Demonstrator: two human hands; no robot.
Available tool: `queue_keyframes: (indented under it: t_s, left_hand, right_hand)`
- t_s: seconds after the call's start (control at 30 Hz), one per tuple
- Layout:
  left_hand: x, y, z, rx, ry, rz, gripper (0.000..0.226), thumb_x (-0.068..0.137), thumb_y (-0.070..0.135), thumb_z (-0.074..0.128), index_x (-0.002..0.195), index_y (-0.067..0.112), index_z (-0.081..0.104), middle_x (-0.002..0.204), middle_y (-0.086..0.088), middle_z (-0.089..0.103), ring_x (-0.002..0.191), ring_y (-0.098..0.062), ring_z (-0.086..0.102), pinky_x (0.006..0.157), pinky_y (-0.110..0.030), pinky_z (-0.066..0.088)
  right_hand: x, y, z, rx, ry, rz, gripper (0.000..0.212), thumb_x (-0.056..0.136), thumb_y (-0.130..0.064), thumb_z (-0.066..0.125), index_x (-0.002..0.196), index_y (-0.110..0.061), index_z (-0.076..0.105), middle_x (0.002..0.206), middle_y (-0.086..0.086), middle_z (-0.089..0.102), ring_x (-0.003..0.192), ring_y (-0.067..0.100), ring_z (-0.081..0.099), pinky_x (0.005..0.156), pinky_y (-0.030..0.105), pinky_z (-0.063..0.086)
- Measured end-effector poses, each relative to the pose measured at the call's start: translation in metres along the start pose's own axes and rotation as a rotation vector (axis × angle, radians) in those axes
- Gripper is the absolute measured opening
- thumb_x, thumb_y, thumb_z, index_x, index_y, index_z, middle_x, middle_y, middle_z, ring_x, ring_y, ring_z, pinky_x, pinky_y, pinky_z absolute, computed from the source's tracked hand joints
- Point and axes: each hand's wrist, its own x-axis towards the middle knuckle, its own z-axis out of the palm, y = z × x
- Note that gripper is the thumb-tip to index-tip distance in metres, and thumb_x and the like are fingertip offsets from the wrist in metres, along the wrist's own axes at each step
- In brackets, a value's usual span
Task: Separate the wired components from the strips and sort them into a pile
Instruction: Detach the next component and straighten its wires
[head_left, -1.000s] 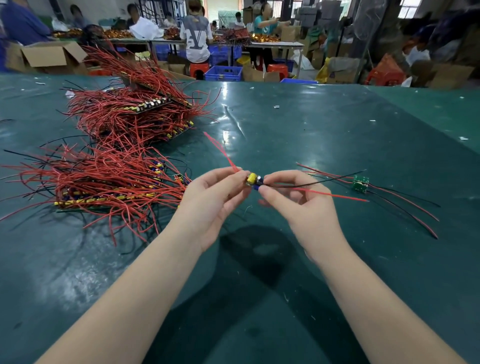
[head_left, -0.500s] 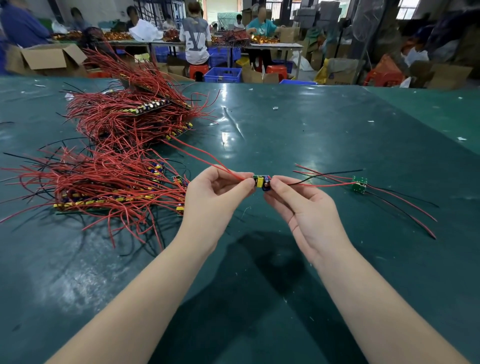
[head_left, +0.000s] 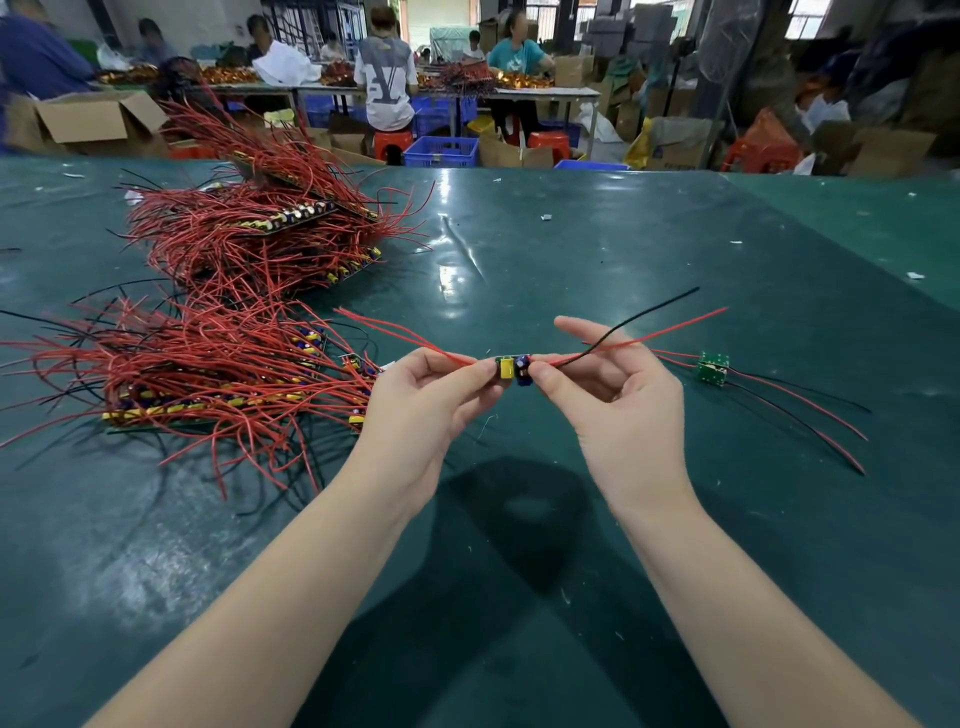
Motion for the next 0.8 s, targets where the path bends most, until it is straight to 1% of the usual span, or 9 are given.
queue_keyframes:
  t_s: [0.07,0.13,0.2,0.27,0.4,0.53,0.6,0.7,0.8]
  left_hand:
    - [0.000,0.001,0.000,-0.066,0.002,-0.086,0.015,0.085,-0.007,0.062,0.077,0.003,0.054,0.084,-0.016,0.071,0.074,-0.018,0.072,0.060,-0.014,0.053]
    - [0.000,0.001,0.001,-0.093,-0.007,-0.124,0.015,0.085,-0.006,0.062,0.079,0.004,0.053,0.088,-0.015,0.072,0.076,-0.018,0.072,0.058,-0.013,0.053]
    - [-0.001,0.000,0.002,-0.069,-0.015,-0.086,0.016,0.085,-0.006,0.063,0.079,0.005,0.053,0.088,-0.016,0.072,0.077,-0.019,0.073,0.058,-0.013,0.052]
    - [-0.002,-0.001,0.004,-0.020,-0.016,-0.016,0.016,0.085,-0.007,0.064,0.080,0.005,0.054,0.086,-0.016,0.072,0.076,-0.020,0.072,0.059,-0.014,0.053]
    - [-0.004,-0.003,0.006,-0.026,0.013,0.031,0.016,0.084,-0.008,0.065,0.084,0.007,0.058,0.081,-0.014,0.073,0.075,-0.019,0.072,0.061,-0.014,0.053]
    - [-0.005,-0.007,0.008,-0.135,0.014,-0.002,0.014,0.084,-0.005,0.064,0.082,0.007,0.057,0.086,-0.013,0.072,0.084,-0.023,0.072,0.063,-0.014,0.053]
    - [-0.005,-0.009,0.009,-0.156,0.022,-0.011,0.012,0.085,-0.005,0.063,0.083,0.005,0.057,0.086,-0.013,0.072,0.084,-0.022,0.072,0.064,-0.015,0.053]
    - [-0.003,-0.009,0.009,-0.140,0.037,-0.011,0.008,0.093,0.002,0.057,0.084,0.004,0.057,0.088,-0.015,0.072,0.081,-0.021,0.072,0.066,-0.020,0.056]
    - [0.001,-0.007,0.007,-0.122,0.097,0.045,0.007,0.095,0.003,0.054,0.089,0.004,0.057,0.091,-0.017,0.072,0.080,-0.020,0.071,0.069,-0.022,0.057]
  right_hand:
    - [-0.001,-0.001,0.001,-0.012,0.004,-0.021,0.033,0.082,0.000,0.072,0.107,-0.020,0.065,0.083,-0.001,0.076,0.082,0.012,0.072,0.077,0.016,0.051]
    - [0.000,-0.003,0.001,0.028,0.027,0.025,0.024,0.082,-0.001,0.072,0.098,-0.018,0.068,0.082,-0.001,0.076,0.080,0.012,0.072,0.076,0.018,0.052]
    - [0.002,-0.004,0.000,0.169,0.060,0.156,0.016,0.082,0.000,0.071,0.086,-0.016,0.069,0.080,0.000,0.075,0.079,0.013,0.071,0.074,0.021,0.054]
    - [0.004,-0.003,0.000,0.335,0.078,0.315,0.015,0.083,0.001,0.069,0.081,-0.013,0.068,0.081,0.004,0.074,0.079,0.015,0.071,0.072,0.022,0.056]
    - [0.005,0.000,0.001,0.576,0.090,0.495,0.013,0.086,0.003,0.063,0.083,-0.010,0.064,0.086,0.012,0.075,0.082,0.020,0.073,0.070,0.024,0.057]
    - [0.006,0.000,0.002,0.724,0.135,0.606,0.012,0.084,0.002,0.065,0.085,-0.010,0.062,0.081,0.011,0.075,0.073,0.016,0.073,0.061,0.021,0.056]
    - [0.007,0.002,0.002,0.734,0.145,0.621,0.012,0.083,0.003,0.065,0.086,-0.008,0.062,0.080,0.011,0.075,0.072,0.016,0.073,0.060,0.021,0.056]
    - [0.008,0.004,0.000,0.658,0.150,0.572,0.011,0.085,0.005,0.064,0.086,-0.006,0.062,0.082,0.013,0.074,0.074,0.019,0.073,0.062,0.022,0.057]
    - [0.008,0.005,-0.001,0.623,0.164,0.537,0.011,0.085,0.005,0.063,0.085,-0.006,0.063,0.083,0.015,0.074,0.077,0.022,0.074,0.063,0.024,0.057]
